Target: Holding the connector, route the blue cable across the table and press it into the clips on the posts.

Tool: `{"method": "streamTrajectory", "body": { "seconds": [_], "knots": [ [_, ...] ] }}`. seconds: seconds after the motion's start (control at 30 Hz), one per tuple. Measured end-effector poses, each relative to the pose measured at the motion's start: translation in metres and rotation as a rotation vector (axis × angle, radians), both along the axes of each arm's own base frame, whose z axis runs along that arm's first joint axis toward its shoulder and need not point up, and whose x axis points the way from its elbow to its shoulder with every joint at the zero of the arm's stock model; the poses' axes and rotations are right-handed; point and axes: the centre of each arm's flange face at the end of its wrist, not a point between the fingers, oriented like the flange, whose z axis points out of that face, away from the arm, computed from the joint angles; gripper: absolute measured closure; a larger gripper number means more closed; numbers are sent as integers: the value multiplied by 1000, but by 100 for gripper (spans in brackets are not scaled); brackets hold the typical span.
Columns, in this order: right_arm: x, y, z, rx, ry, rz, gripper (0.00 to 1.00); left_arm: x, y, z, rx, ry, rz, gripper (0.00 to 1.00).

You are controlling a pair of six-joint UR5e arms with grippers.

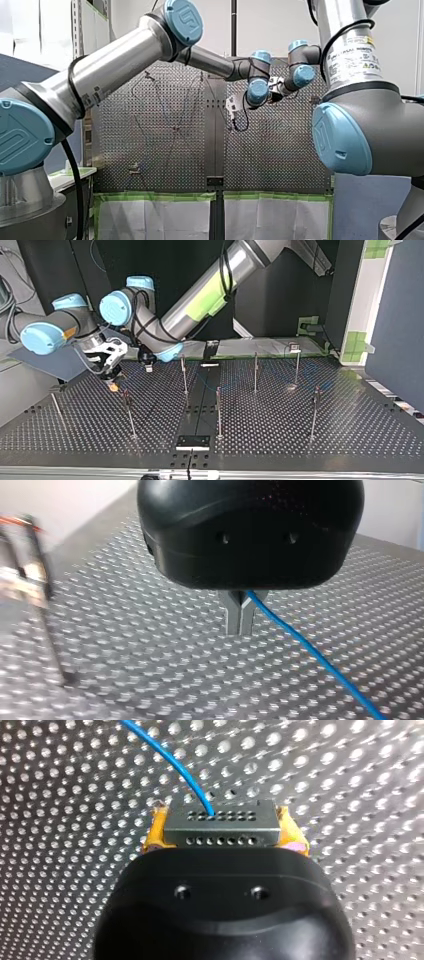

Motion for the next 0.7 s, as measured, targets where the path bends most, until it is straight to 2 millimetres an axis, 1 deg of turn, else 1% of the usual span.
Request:
{"method": "streamTrajectory", "body": {
  "seconds": [0.13,0.37,0.43,0.53,0.7],
  "knots": [
    [-1,5,12,-11,-6,11,100,-7,8,27,-7,-10,24,100],
    [-5,10,30,-32,-16,16,100,-17,16,69,-34,-38,36,100],
    [-6,11,35,-37,-18,15,100,-19,18,77,-39,-45,36,100],
    [-8,12,40,-45,-21,12,100,-21,18,83,-42,-52,34,100],
    [-10,12,50,-58,-27,14,100,-20,18,86,-44,-60,27,100]
  ]
}}
